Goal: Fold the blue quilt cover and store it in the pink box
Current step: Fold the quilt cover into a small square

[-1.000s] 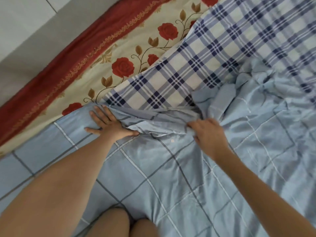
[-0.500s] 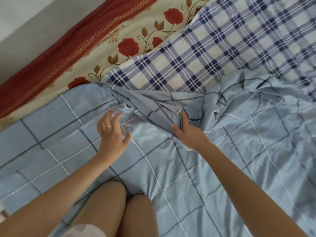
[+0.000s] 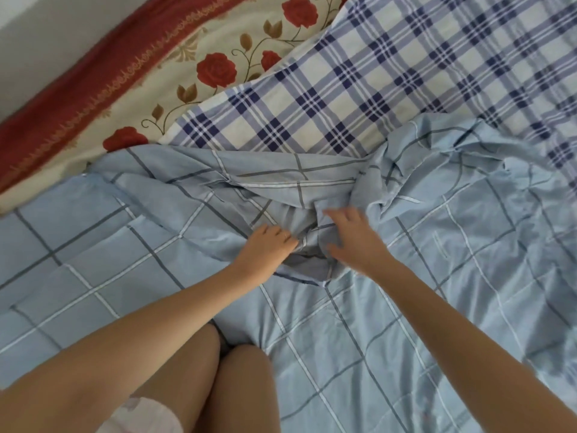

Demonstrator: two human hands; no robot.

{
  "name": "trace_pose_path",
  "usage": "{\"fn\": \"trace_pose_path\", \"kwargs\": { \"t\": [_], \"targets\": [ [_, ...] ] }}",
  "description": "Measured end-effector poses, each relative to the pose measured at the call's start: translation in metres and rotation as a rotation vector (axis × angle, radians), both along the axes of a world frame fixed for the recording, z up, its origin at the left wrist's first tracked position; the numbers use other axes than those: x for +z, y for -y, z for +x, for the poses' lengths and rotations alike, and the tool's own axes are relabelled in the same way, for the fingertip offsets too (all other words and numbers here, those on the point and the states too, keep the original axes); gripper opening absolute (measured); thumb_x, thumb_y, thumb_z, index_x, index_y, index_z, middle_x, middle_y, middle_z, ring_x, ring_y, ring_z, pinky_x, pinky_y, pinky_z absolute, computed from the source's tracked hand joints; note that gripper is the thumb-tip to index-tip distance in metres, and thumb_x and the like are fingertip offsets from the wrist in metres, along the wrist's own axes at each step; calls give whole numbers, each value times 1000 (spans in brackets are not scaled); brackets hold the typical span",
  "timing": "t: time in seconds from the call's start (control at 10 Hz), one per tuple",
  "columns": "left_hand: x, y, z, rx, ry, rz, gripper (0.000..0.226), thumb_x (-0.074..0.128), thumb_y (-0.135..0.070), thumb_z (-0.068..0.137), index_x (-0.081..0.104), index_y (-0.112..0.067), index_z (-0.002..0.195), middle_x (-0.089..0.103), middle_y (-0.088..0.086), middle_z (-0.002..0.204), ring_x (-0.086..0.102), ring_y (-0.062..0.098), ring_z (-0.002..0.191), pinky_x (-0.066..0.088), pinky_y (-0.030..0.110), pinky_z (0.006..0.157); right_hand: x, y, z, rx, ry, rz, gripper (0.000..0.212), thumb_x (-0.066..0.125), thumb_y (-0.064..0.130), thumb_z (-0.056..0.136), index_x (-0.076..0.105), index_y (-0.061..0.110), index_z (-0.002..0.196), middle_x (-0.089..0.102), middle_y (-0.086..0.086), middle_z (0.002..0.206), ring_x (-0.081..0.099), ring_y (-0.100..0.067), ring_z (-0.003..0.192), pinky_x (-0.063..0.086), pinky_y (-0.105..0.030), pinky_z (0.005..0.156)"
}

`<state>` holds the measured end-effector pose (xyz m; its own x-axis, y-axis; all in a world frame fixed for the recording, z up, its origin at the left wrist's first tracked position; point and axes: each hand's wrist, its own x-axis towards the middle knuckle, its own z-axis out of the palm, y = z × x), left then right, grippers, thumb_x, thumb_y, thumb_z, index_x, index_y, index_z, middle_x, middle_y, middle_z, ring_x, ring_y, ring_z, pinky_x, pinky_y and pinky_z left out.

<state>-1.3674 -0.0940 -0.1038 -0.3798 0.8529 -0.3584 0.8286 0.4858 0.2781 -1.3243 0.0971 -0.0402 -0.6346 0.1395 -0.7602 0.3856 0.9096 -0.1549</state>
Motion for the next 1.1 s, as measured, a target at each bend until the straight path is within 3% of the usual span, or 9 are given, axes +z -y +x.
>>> {"fn": "trace_pose_path", "kwargs": {
  "t": [0.1,0.2,0.3,0.5,0.6,0.7,0.8,0.9,1.1],
  "targets": [
    [-2,8,7,49,-34,86,46,82,0,42,67,-14,83,62,3,77,61,24,68,49,31,59,-15,-13,-8,112,-79,322,79,63,34,87,15,33,148,-1,-8,158,3,-39,144,20,-60,109],
    [3,3,9,63,12,90,49,85,2,37,66,-13,79,60,2,74,61,22,64,47,28,51,-27,-28,-12,-267,-70,393,64,53,6,90,26,27,144,15,-18,151,31,-42,131,40,-51,95],
    [5,1,7,79,32,89,51,85,5,34,66,-14,78,60,1,72,61,20,62,43,25,44,-24,-46,-3,-787,-299,229,33,43,-4,85,56,13,110,54,-14,105,51,-28,87,37,-29,66],
    [8,11,4,88,109,125,48,89,-4,42,63,-12,82,60,0,69,60,19,58,41,24,39,-22,-54,54,-1858,-886,124,38,33,-13,81,51,20,72,52,3,72,47,-17,76,33,-9,52],
    [11,12,4,87,80,154,45,89,-7,41,64,-14,78,57,-3,62,57,14,49,29,17,37,-31,-27,99,-1917,-797,88,24,59,2,79,59,25,86,53,13,48,50,-14,57,29,-14,50],
    [23,3,24,54,147,105,35,81,-9,61,62,-13,90,60,0,75,61,17,61,32,22,45,-35,8,145,-1223,223,383,30,45,24,94,64,36,114,65,19,86,61,3,83,36,-9,61],
    [27,0,41,-20,328,-126,26,51,-12,89,50,-14,116,57,4,108,59,25,96,37,30,67,-52,10,165,-1763,80,390,42,39,23,99,41,13,140,40,-6,145,35,-24,136,34,-30,108],
    [24,5,35,-36,351,-6,17,58,-20,84,60,-14,100,57,4,102,60,27,94,42,31,72,-32,10,134,-1966,-591,561,55,53,11,90,33,5,141,34,-22,140,40,-38,122,35,-45,101],
    [6,-23,-39,430,79,213,52,66,-27,84,49,-15,132,36,14,146,34,36,134,29,53,105,-24,-57,54,-1085,-638,313,70,57,26,92,19,10,149,17,-13,154,29,-30,137,33,-44,107]
  ]
}}
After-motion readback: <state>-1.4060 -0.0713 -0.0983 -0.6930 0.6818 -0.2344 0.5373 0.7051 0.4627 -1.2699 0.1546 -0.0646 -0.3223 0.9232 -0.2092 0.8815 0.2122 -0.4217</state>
